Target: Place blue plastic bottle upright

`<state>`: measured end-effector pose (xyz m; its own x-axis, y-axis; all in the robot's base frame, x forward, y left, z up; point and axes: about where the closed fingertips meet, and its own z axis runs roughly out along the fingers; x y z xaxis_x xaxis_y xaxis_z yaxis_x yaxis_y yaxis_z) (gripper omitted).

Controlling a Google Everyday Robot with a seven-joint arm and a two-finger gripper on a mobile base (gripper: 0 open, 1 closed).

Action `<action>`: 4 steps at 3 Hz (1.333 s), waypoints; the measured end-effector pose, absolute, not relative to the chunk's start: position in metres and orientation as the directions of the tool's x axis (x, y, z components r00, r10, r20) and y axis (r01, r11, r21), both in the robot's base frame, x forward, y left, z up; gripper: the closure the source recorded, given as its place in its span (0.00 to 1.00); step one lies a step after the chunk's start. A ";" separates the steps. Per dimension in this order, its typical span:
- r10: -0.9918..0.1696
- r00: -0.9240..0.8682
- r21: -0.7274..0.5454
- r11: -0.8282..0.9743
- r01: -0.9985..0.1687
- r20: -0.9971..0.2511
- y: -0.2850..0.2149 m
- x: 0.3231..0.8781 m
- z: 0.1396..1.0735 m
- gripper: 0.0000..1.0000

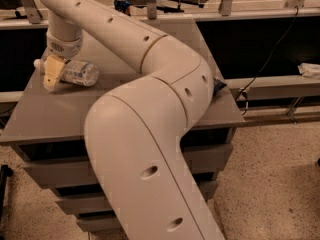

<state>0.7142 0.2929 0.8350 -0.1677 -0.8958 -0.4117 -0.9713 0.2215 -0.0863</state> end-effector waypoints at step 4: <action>-0.699 -0.053 -0.114 0.191 -0.975 -0.713 0.296 0.708 0.938 1.00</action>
Offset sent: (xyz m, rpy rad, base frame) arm -0.0094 -0.0061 0.0608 0.0812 -0.0782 -0.0226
